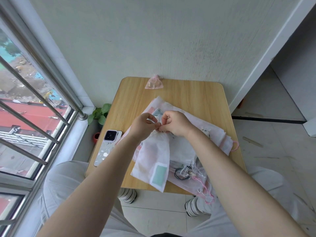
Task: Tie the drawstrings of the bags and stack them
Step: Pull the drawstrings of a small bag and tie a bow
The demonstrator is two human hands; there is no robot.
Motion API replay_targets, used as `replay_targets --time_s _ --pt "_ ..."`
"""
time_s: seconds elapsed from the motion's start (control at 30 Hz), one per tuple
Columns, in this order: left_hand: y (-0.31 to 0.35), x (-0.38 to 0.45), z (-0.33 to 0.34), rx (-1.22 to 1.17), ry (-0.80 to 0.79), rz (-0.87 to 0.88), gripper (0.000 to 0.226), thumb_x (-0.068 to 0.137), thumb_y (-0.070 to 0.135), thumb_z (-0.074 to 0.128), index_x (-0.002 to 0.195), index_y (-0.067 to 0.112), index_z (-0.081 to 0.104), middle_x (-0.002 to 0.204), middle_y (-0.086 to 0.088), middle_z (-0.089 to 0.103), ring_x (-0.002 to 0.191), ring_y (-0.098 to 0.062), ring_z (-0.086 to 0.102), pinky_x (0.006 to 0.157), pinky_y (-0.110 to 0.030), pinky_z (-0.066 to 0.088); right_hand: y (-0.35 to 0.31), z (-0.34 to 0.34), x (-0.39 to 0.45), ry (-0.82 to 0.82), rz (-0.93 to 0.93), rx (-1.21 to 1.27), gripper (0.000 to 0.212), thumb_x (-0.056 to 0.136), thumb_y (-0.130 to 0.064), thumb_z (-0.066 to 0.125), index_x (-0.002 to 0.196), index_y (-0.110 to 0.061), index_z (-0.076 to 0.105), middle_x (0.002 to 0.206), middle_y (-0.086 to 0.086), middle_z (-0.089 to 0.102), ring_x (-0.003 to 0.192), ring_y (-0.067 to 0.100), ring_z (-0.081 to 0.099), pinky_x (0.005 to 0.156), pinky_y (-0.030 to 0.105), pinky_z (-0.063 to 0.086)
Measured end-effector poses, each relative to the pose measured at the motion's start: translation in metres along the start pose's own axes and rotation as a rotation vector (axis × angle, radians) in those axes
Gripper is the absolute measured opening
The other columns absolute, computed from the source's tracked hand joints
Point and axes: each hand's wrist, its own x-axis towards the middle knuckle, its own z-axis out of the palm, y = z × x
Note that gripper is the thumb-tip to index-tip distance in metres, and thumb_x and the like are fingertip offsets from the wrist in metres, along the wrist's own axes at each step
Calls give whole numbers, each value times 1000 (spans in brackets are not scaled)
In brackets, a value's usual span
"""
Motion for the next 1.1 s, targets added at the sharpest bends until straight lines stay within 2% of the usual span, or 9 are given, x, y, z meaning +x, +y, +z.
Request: replay_targets --time_s 0.1,0.23,0.33,0.43,0.57,0.7,0.9,0.97,1.1 --pt "1 -2 0 -76 41 -40 23 78 18 81 84 9 60 63 0 70 50 -7 56 49 -17 42 -1 2 -2 35 -31 -22 25 77 1 75 75 -12 54 57 -7 65 52 2 59 57 22 44" --pt "4 -4 0 -152 61 -87 26 77 14 81 84 7 57 60 -3 68 45 -9 55 42 -15 38 -3 6 -4 92 -43 -62 19 79 -4 74 79 -13 57 61 -7 66 51 -3 57 44 8 34" --pt "6 -4 -2 -140 79 -95 24 77 14 78 86 7 57 68 -7 70 44 -9 55 42 -18 38 -4 7 -2 130 -46 -121 14 80 -10 74 81 -14 60 69 -2 69 58 4 59 45 14 36" --pt "7 -5 -8 -91 45 -116 23 76 12 75 92 8 59 78 -9 70 47 -11 54 44 -18 38 -5 7 -2 147 -56 -174 12 81 -10 73 79 -16 63 73 2 70 69 13 65 58 22 46" --pt "8 -6 -10 -56 -61 -85 39 72 14 85 101 9 59 89 -8 73 58 -11 54 50 -16 44 -4 7 -1 149 -63 -214 9 82 -14 75 80 -19 66 72 -2 68 73 13 66 66 24 50" --pt "5 -4 -5 -40 -25 -22 28 74 7 82 91 9 60 86 -12 71 56 -11 54 49 -14 46 -6 7 -1 136 -84 -305 9 86 -19 70 94 -13 72 82 -3 69 81 15 65 74 27 52" --pt "2 0 -2 67 14 37 19 76 6 76 80 15 60 81 -1 64 65 -14 56 60 -20 46 -13 8 1 38 -113 -606 22 95 -15 52 102 -14 73 96 6 70 88 24 64 79 37 53" --pt "0 2 -3 110 15 69 17 79 7 74 80 16 59 82 1 63 69 -13 55 62 -19 44 -12 6 2 14 -81 -577 21 97 -17 49 102 -12 70 97 7 68 89 25 63 78 38 52" --pt "-3 1 -3 181 32 133 12 81 9 72 84 14 60 79 10 59 67 -4 51 56 -12 37 -10 1 7 -89 31 -309 17 99 -20 50 90 -18 63 89 3 65 80 19 58 71 31 47"
